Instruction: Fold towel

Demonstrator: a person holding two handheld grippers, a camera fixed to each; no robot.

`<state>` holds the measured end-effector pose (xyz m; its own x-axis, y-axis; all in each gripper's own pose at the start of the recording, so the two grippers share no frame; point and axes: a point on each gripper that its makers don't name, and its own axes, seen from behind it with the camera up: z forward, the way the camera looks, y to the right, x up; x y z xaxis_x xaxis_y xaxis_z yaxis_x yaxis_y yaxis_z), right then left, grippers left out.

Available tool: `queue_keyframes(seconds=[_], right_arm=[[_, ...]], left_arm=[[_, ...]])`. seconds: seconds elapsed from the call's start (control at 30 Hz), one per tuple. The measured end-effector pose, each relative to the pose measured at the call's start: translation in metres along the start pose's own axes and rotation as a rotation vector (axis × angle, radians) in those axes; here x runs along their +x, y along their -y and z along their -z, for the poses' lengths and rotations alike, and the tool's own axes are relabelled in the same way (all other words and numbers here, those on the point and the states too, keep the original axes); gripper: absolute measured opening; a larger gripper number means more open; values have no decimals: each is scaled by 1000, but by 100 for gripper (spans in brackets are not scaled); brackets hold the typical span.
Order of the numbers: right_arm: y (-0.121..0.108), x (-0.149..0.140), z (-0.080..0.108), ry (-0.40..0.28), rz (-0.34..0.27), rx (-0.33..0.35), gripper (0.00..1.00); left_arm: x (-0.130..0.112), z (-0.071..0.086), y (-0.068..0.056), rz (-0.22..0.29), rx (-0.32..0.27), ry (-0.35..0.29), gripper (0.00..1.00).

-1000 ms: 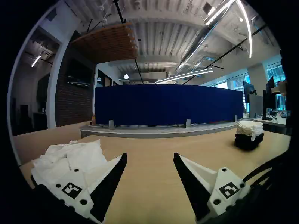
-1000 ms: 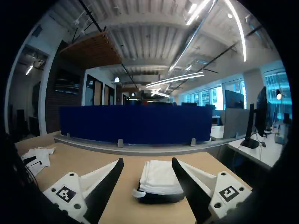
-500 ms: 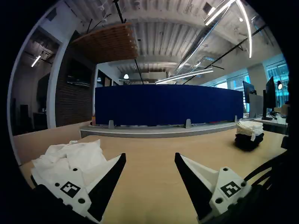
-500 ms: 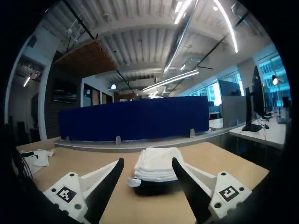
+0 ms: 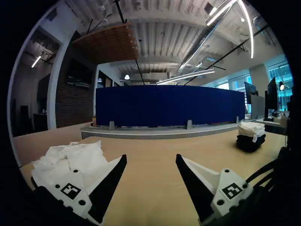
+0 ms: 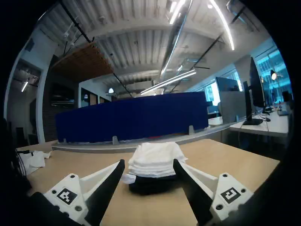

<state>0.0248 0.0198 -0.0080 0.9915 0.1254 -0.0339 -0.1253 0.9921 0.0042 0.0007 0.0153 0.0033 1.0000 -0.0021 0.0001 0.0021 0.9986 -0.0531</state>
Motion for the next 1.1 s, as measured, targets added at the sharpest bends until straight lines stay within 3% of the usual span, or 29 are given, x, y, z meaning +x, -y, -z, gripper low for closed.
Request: queue_keyframes(seconds=[0.4, 1.1], right_arm=[[2, -11, -5, 9, -13, -7, 100], [16, -22, -5, 33, 84, 8, 100]], left_arm=[[0, 0, -1, 0, 0, 0, 97], [0, -1, -1, 0, 0, 0, 97]])
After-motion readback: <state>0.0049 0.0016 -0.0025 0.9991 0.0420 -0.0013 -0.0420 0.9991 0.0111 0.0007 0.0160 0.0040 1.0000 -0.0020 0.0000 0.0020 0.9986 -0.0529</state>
